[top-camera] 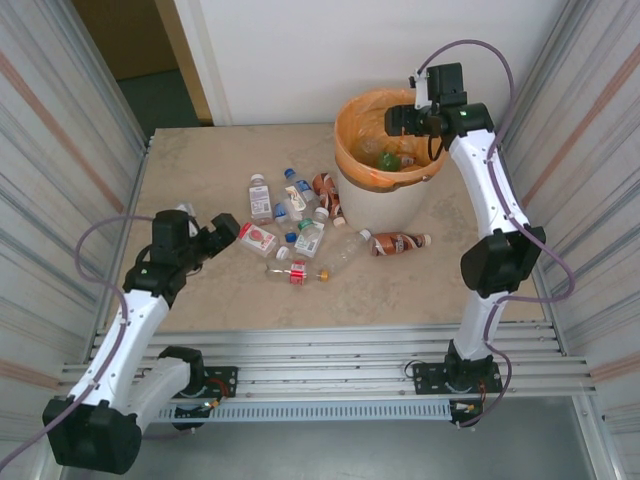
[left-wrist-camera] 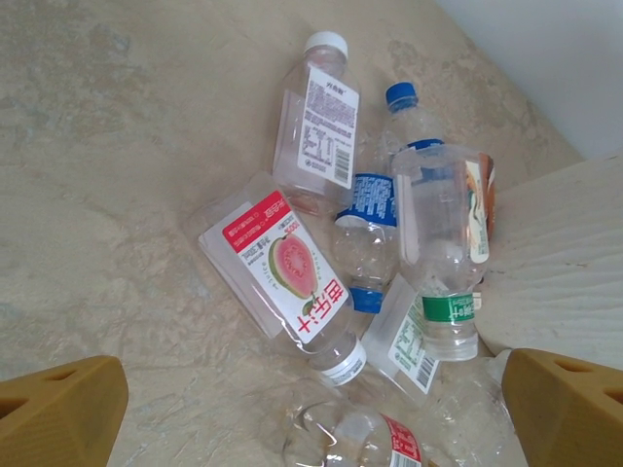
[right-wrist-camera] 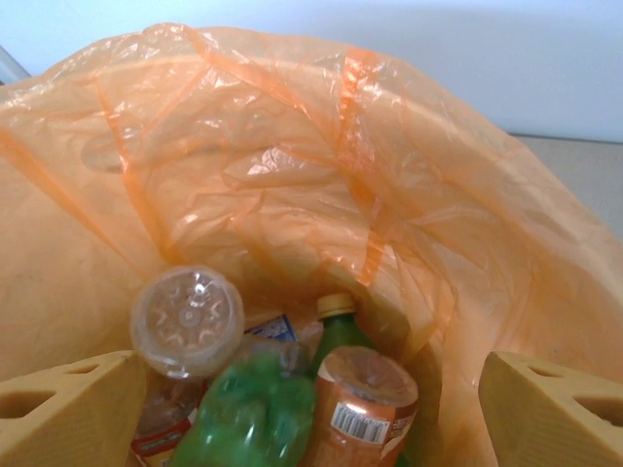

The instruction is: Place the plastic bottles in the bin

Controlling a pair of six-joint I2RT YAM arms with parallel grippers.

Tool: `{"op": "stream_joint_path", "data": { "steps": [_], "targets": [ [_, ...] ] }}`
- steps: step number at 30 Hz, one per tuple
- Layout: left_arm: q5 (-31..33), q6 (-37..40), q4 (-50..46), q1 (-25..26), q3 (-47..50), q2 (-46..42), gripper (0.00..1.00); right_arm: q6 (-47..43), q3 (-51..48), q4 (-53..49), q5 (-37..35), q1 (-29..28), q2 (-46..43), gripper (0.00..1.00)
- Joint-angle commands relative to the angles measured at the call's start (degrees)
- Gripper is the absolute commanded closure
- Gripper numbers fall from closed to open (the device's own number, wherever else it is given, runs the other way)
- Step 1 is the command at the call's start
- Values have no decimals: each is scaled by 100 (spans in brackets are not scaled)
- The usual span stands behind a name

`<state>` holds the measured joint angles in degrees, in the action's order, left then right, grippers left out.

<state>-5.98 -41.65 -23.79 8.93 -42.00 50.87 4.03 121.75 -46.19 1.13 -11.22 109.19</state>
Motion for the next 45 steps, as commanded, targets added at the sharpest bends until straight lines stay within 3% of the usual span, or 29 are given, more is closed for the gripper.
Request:
{"op": "stream_joint_path", "data": {
  "steps": [1,4,14,25,36,45],
  "targets": [
    [-129,-207,57,-50,180,78,2,66,-214,209,94,-37,-644,7],
    [-217,-382,133,-41,306,214,3,149,-476,330,200,-98,-988,0],
    [364,-1043,355,618,162,1062,2,383,-1118,75,-281,-577,-1819,2],
    [456,-1832,32,796,-818,2811,2,1356,-2045,-79,-461,-679,-2580,2],
    [1146,-1873,-556,979,-1934,4176,1,1443,-2825,93,-315,-690,-2959,2],
    [1149,-1855,-627,1017,-2381,4830,2,1390,-3201,360,-262,-688,-3132,2]
  ]
}}
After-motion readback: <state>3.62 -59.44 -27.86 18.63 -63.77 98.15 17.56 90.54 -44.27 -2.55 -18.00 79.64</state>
